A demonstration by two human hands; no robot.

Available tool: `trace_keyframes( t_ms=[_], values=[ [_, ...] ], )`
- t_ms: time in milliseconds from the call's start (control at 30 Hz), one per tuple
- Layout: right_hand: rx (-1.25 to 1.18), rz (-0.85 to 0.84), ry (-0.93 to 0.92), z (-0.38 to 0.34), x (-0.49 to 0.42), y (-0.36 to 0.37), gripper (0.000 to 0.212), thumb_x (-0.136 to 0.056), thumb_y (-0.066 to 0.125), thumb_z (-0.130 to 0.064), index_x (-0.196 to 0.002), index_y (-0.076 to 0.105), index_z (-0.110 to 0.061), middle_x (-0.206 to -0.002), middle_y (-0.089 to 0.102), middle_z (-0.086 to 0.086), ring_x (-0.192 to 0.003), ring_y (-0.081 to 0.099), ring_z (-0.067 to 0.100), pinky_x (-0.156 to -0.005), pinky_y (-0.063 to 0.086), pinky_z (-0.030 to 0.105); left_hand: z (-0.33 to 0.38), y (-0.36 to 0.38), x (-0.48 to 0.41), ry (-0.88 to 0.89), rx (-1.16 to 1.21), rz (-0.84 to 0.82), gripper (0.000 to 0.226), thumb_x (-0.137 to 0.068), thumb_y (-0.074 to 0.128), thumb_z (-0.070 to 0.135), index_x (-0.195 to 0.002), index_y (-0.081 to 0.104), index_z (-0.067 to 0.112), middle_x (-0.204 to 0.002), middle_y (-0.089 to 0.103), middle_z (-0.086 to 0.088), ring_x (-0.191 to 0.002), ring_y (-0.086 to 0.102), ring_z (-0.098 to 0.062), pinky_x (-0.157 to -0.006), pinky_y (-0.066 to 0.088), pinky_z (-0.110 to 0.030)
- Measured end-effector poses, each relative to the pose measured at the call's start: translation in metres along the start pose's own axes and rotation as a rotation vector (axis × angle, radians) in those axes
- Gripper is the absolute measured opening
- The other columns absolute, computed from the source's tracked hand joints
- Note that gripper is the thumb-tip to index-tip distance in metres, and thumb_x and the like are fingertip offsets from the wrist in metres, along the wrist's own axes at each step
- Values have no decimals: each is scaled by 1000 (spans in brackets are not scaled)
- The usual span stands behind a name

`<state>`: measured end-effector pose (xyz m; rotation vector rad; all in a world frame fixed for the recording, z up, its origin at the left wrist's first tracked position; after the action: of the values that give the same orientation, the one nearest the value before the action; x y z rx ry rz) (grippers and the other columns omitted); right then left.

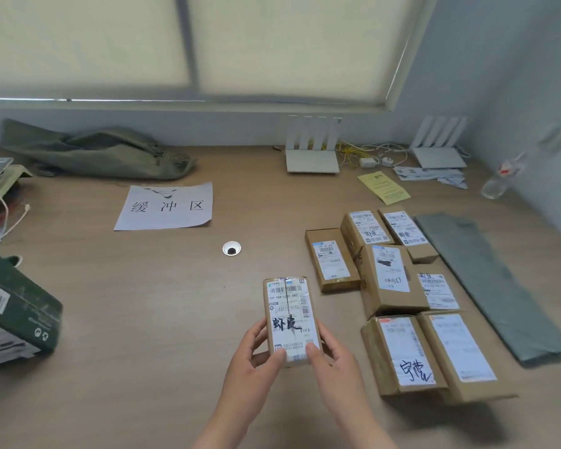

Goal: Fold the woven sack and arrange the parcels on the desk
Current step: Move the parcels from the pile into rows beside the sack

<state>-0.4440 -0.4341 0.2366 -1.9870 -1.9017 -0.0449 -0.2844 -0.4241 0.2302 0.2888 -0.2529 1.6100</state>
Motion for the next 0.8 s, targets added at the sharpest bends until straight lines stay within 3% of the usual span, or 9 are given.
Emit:
trace_keyframes(
  t_ms=[133, 233, 367, 467, 600, 800],
  values=[
    [216, 27, 68, 38, -6, -29, 48, -96, 52, -20, -128, 54, -55, -123, 68, -20, -111, 64, 0, -98, 54, 33, -33, 40, -10, -62, -87, -72, 52, -89, 70, 11, -130, 55, 40, -130, 65, 13, -101, 74, -9, -95, 57, -40],
    [286, 61, 113, 60, -13, -45, 50, -95, 52, -16, -113, 54, -62, -116, 70, -22, -109, 63, 2, -91, 54, 30, -53, 66, -18, -106, -135, -95, 56, -86, 70, 10, -130, 54, 41, -129, 66, 13, -99, 73, -6, -94, 57, -36],
    [285, 65, 185, 78, -21, -57, 48, -96, 54, -10, -119, 47, -53, -117, 69, -17, -109, 62, 7, -83, 47, 21, -72, 93, -29, -147, -184, -96, 63, -84, 69, 6, -136, 50, 36, -125, 67, 18, -101, 67, 8, -83, 54, -14],
    [285, 62, 207, 94, -29, -59, 50, -94, 55, -6, -124, 53, -46, -117, 68, -14, -110, 62, 9, -85, 46, 20, -84, 103, -38, -165, -231, -83, 63, -82, 70, 7, -136, 50, 34, -118, 68, 24, -100, 64, 15, -78, 48, -6],
    [279, 122, 234, 111, -35, -58, 50, -92, 56, -5, -133, 59, -32, -119, 68, -12, -109, 61, 11, -85, 45, 22, -91, 113, -45, -177, -293, -65, 66, -82, 72, 8, -133, 45, 39, -115, 64, 30, -98, 61, 20, -76, 45, -2],
    [83, 325, 426, 128, -42, -54, 17, -97, 59, -21, -112, 66, -23, -106, 70, -3, -100, 63, 21, -82, 46, 31, -91, 125, -61, -170, -365, -65, 51, -85, 74, 14, -115, 46, 44, -108, 63, 29, -93, 56, 27, -71, 44, 0]
  ],
)
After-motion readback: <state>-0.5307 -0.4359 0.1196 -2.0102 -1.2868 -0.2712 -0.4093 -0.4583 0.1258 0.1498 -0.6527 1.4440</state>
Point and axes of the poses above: each hand's wrist, its own x-axis away from the middle knuckle, its own y-axis out of the palm, z = x × y, the point moved 2 cm from there along -x, towards the middle knuckle
